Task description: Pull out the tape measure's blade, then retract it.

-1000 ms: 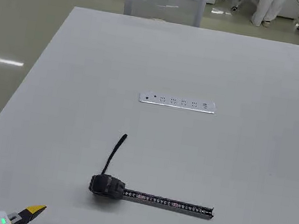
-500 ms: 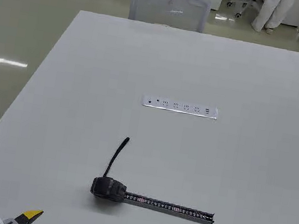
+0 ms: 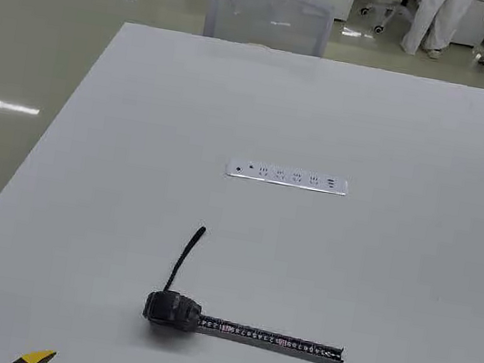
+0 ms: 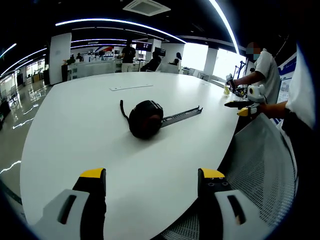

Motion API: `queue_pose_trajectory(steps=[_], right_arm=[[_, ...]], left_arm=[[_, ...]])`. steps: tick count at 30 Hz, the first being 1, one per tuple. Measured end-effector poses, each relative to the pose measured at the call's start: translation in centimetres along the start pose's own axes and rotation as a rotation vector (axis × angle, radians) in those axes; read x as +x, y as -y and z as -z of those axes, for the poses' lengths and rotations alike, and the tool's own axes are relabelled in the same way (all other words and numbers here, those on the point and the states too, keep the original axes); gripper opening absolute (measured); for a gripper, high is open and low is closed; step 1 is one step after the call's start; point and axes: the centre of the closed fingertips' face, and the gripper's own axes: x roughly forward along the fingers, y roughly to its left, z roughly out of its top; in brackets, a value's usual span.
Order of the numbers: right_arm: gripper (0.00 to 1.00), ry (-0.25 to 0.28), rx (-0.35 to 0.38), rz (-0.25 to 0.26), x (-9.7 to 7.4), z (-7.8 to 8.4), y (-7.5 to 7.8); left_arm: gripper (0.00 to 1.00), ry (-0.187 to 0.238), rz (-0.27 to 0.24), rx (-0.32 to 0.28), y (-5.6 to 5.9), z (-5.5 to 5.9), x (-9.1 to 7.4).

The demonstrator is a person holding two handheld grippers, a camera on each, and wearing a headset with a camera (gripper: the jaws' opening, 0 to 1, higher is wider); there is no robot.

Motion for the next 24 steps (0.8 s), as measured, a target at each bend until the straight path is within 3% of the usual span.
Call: queue_pose_trajectory(steps=[7, 24], right_arm=[[0.71, -0.002, -0.008, -0.004, 0.2, -0.1, 0.0], [0.70, 0.002, -0.005, -0.012, 0.4, -0.1, -0.1]], left_arm=[[0.73, 0.020, -0.003, 0.003, 0.0, -1.2, 0.3], [0.73, 0.012, 0.004, -0.005, 0.6, -0.7, 0.5]])
